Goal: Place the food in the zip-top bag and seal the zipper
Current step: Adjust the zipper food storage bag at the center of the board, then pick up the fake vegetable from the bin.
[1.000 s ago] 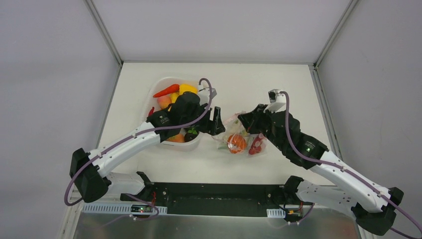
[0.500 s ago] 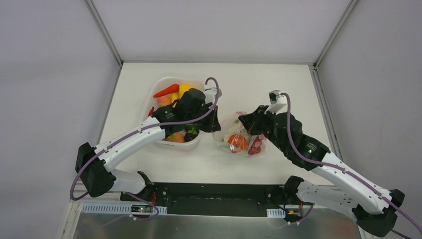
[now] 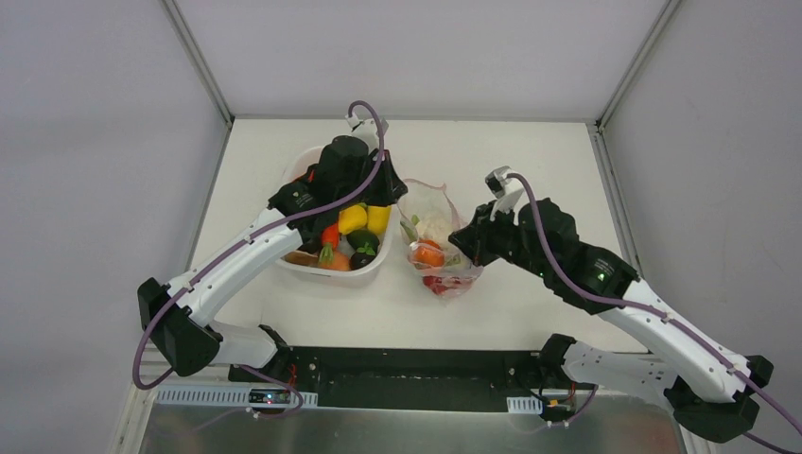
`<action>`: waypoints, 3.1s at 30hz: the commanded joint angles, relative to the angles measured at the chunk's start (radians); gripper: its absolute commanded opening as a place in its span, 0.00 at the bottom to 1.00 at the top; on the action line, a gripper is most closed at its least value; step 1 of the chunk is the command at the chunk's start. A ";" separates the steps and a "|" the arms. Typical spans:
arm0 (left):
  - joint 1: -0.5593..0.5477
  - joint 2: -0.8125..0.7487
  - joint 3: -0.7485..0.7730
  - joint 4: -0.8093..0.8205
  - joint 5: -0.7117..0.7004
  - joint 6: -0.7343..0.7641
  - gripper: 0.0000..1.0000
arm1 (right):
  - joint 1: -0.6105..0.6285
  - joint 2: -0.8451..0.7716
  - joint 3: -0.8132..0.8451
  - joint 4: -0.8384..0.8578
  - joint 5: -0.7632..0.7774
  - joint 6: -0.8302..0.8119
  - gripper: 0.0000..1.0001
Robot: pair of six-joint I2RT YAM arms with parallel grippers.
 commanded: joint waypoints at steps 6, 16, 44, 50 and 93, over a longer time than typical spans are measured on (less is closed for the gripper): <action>-0.002 0.002 -0.019 0.180 0.078 -0.110 0.11 | -0.001 0.090 0.086 -0.062 0.087 0.108 0.03; 0.017 -0.105 -0.060 0.065 0.035 -0.016 0.64 | -0.001 0.086 0.005 0.154 0.090 0.225 0.04; 0.056 -0.619 -0.357 -0.564 -0.739 -0.304 0.99 | -0.003 0.123 -0.012 0.176 0.087 0.180 0.05; 0.058 -0.603 -0.359 -0.601 -0.728 -0.320 0.99 | -0.005 0.123 -0.023 0.188 0.088 0.182 0.06; 0.147 -0.458 -0.472 -0.435 -0.607 -0.286 0.20 | -0.009 0.121 -0.031 0.188 0.092 0.194 0.06</action>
